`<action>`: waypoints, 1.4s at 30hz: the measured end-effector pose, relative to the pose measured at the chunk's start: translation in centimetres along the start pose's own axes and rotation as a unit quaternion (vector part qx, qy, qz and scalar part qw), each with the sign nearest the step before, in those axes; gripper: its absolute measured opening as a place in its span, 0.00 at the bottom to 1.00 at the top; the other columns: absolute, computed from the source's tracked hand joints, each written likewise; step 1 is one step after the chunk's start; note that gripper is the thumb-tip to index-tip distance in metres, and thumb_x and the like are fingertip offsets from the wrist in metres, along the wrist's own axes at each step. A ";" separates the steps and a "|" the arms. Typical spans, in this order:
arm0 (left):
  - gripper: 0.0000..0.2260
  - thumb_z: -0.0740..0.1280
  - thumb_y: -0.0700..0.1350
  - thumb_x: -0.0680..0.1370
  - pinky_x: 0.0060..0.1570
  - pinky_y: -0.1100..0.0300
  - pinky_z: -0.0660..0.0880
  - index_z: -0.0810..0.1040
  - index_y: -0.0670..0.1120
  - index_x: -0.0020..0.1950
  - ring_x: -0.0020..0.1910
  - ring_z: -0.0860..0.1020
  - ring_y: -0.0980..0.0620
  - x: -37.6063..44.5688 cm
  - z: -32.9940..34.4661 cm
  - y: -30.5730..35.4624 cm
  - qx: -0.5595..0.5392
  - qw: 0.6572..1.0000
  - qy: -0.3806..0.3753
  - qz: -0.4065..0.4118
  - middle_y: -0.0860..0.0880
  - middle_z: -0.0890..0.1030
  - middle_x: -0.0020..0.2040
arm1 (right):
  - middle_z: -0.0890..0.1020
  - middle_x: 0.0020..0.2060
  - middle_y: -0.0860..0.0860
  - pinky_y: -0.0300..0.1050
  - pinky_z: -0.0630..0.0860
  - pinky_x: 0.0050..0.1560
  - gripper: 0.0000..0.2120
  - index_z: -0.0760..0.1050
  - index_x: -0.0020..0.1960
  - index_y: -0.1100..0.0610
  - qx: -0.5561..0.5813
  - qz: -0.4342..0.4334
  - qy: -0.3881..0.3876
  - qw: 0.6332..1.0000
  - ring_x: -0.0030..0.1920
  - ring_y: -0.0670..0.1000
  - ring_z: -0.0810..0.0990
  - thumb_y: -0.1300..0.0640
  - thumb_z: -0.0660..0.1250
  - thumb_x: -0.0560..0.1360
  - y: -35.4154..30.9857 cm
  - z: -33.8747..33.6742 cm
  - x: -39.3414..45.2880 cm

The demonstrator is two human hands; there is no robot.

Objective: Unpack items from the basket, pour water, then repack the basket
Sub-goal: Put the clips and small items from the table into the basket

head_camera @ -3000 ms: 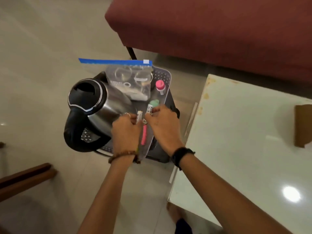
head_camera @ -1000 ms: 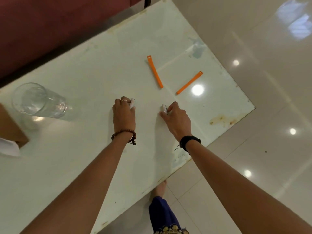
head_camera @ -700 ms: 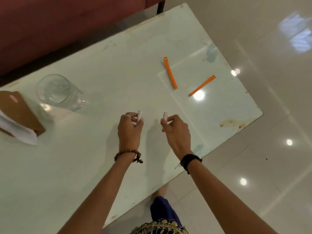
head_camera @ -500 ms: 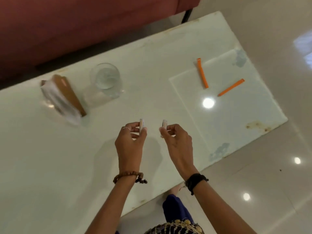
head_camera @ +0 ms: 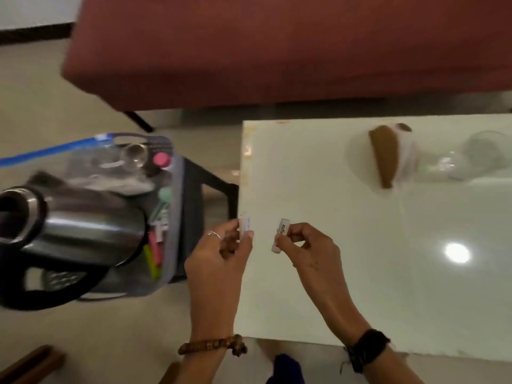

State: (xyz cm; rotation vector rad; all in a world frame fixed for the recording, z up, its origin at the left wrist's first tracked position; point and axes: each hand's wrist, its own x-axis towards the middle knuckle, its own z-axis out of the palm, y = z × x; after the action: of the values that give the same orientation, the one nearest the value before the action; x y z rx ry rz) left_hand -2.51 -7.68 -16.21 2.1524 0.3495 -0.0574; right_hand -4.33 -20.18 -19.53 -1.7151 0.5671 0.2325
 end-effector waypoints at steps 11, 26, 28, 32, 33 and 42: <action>0.08 0.66 0.46 0.75 0.40 0.62 0.64 0.82 0.45 0.50 0.46 0.78 0.44 8.0 -11.0 -11.6 0.191 0.971 0.073 -0.123 0.43 0.83 0.45 | 0.76 0.33 0.43 0.30 0.69 0.28 0.08 0.71 0.48 0.52 -0.134 -0.094 -0.158 0.974 0.33 0.44 0.76 0.54 0.67 0.71 -5.9 18.7 3.9; 0.08 0.58 0.41 0.78 0.41 0.55 0.73 0.75 0.40 0.44 0.46 0.79 0.40 9.9 -7.9 -17.4 0.228 0.958 -0.072 -0.156 0.39 0.81 0.47 | 0.81 0.48 0.55 0.45 0.69 0.36 0.08 0.76 0.49 0.60 -0.585 -0.245 -0.180 0.752 0.48 0.57 0.81 0.66 0.59 0.76 -4.4 26.1 4.9; 0.07 0.58 0.41 0.78 0.38 0.58 0.71 0.75 0.41 0.44 0.44 0.79 0.42 9.9 -7.7 -17.8 0.225 0.960 -0.073 -0.150 0.40 0.81 0.45 | 0.82 0.48 0.53 0.43 0.68 0.36 0.09 0.77 0.48 0.58 -0.603 -0.240 -0.173 0.741 0.49 0.54 0.81 0.66 0.59 0.76 -4.3 26.6 5.4; 0.06 0.60 0.41 0.77 0.40 0.56 0.72 0.75 0.41 0.44 0.46 0.79 0.41 10.3 -7.8 -18.2 0.219 0.958 -0.079 -0.166 0.40 0.81 0.46 | 0.82 0.49 0.52 0.40 0.64 0.31 0.09 0.78 0.49 0.57 -0.617 -0.233 -0.174 0.732 0.52 0.54 0.79 0.63 0.58 0.78 -4.0 26.9 6.4; 0.06 0.61 0.41 0.77 0.41 0.55 0.73 0.75 0.41 0.44 0.46 0.79 0.41 10.3 -7.9 -18.3 0.214 0.959 -0.080 -0.170 0.40 0.81 0.46 | 0.81 0.50 0.53 0.41 0.65 0.34 0.09 0.77 0.50 0.57 -0.618 -0.236 -0.173 0.730 0.52 0.54 0.79 0.62 0.59 0.78 -4.1 26.9 6.5; 0.03 0.67 0.40 0.74 0.43 0.64 0.70 0.79 0.42 0.47 0.44 0.78 0.50 8.8 -8.9 -16.7 0.117 0.986 -0.027 -0.117 0.43 0.82 0.46 | 0.80 0.39 0.58 0.47 0.68 0.35 0.05 0.73 0.44 0.61 -0.449 -0.297 -0.173 0.825 0.40 0.61 0.79 0.62 0.59 0.75 -4.0 22.0 5.4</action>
State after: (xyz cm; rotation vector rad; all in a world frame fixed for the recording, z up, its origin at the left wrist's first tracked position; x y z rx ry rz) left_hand 0.61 10.45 -25.98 2.3261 0.5875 -0.3038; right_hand 5.55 0.17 -23.52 -2.5783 -0.4619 0.3840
